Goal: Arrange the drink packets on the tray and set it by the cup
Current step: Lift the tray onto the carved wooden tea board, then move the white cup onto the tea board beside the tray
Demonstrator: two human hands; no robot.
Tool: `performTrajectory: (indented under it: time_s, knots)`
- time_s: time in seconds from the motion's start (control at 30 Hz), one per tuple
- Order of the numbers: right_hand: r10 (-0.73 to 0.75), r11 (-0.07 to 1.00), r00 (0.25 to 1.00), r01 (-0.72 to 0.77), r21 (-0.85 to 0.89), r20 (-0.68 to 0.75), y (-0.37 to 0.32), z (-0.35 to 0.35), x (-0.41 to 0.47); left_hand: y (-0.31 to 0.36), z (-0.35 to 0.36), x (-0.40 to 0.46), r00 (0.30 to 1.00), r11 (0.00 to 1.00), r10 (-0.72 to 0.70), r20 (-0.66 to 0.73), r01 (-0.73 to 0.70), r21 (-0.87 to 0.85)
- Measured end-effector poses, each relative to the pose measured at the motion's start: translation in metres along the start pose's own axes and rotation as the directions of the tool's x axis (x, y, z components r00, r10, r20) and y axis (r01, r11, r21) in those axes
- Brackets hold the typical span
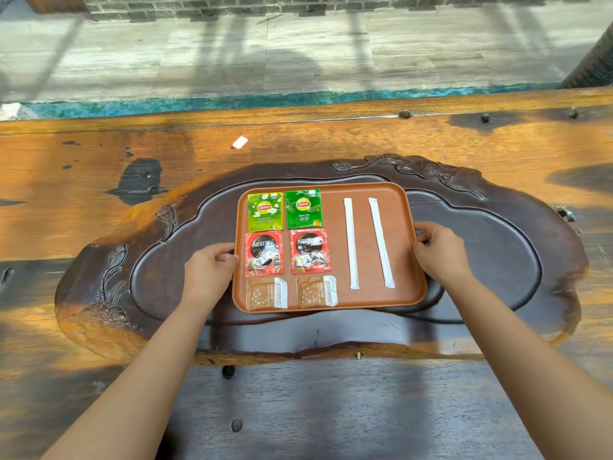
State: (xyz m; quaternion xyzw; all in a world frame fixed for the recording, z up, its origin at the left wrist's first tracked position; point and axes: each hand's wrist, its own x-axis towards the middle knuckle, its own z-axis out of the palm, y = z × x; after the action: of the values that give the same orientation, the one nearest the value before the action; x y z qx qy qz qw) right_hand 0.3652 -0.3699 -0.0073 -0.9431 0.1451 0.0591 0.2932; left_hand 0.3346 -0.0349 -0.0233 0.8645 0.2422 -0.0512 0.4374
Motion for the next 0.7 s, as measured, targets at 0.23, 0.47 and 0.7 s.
performTrajectory:
  time_s: [0.23, 0.47, 0.7]
  knots:
    - [0.09, 0.996, 0.993, -0.091, 0.016, 0.073, 0.005, -0.002, -0.022, -0.01, -0.011, -0.023, 0.993, 0.983, -0.105, 0.047, 0.111, -0.143]
    - [-0.047, 0.996, 0.998, 0.049, 0.072, -0.031, -0.017, 0.001, -0.104, -0.02, -0.031, -0.108, 0.995, 0.996, 0.082, -0.053, -0.079, 0.044]
    - [-0.369, 0.927, 0.913, 0.375, -0.004, 0.172, -0.049, 0.061, -0.201, -0.069, -0.057, -0.186, 0.907, 0.726, 0.412, 0.089, -0.385, 0.57]
